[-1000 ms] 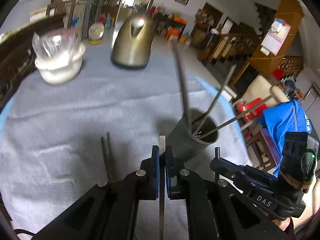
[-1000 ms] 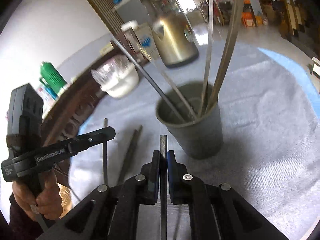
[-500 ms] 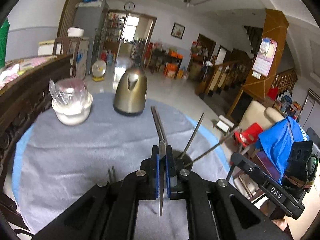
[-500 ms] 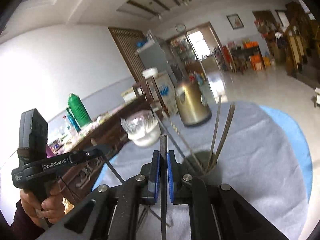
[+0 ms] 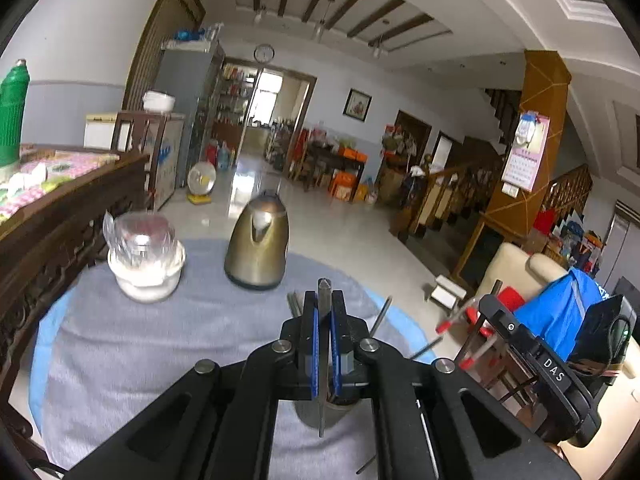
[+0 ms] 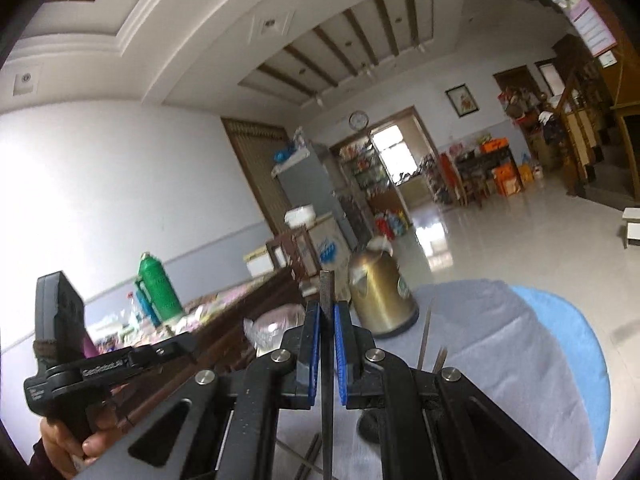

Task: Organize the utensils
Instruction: 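Lift the stick with the left tool and insert it into the grey cup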

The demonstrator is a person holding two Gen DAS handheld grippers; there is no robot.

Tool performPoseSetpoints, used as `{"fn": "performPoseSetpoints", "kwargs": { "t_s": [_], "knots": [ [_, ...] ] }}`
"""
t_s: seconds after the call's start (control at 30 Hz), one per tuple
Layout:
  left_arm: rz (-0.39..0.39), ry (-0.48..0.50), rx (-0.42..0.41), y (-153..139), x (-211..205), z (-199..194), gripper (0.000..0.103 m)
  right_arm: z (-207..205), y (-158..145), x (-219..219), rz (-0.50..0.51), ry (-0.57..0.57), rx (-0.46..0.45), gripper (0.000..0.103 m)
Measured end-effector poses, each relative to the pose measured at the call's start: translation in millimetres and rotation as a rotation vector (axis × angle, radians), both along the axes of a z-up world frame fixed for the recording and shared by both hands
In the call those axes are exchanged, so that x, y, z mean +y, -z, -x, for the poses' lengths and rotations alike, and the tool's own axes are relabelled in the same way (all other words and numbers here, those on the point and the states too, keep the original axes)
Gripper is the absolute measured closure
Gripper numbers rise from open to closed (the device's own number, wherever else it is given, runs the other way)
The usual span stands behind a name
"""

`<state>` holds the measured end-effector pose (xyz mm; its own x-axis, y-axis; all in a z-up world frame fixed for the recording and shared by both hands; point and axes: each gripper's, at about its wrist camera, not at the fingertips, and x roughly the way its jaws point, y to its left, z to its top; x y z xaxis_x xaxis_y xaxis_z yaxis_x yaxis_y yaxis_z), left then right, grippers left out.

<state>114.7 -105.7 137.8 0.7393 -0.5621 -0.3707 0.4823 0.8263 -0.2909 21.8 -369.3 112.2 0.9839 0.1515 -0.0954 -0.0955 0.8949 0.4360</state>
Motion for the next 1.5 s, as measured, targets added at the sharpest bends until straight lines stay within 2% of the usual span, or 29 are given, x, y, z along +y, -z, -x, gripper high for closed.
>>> {"fn": "performPoseSetpoints", "kwargs": {
  "t_s": [0.3,0.53,0.7,0.9,1.07,1.17,1.5],
  "knots": [
    [0.070,-0.031,-0.086,-22,-7,-4,0.098,-7,-15,-25,-0.087,0.137,-0.098,0.095],
    [0.111,-0.045,-0.102,-1,-26,-14,0.098,-24,-14,-15,0.005,0.277,-0.135,0.095],
    [0.090,-0.047,-0.086,22,-38,-21,0.098,-46,2,-5,0.047,0.291,-0.083,0.095],
    [0.044,-0.036,-0.026,42,-43,-26,0.098,-51,18,0,0.058,0.236,-0.010,0.095],
    [-0.005,-0.040,0.027,59,-44,-28,0.097,-61,32,3,0.084,0.163,0.091,0.095],
    [-0.011,-0.033,0.052,64,-44,-27,0.098,-56,40,2,0.084,0.153,0.113,0.095],
    [-0.063,-0.017,0.039,57,-51,-12,0.097,-47,43,-6,0.042,0.140,0.161,0.092]
  ]
}}
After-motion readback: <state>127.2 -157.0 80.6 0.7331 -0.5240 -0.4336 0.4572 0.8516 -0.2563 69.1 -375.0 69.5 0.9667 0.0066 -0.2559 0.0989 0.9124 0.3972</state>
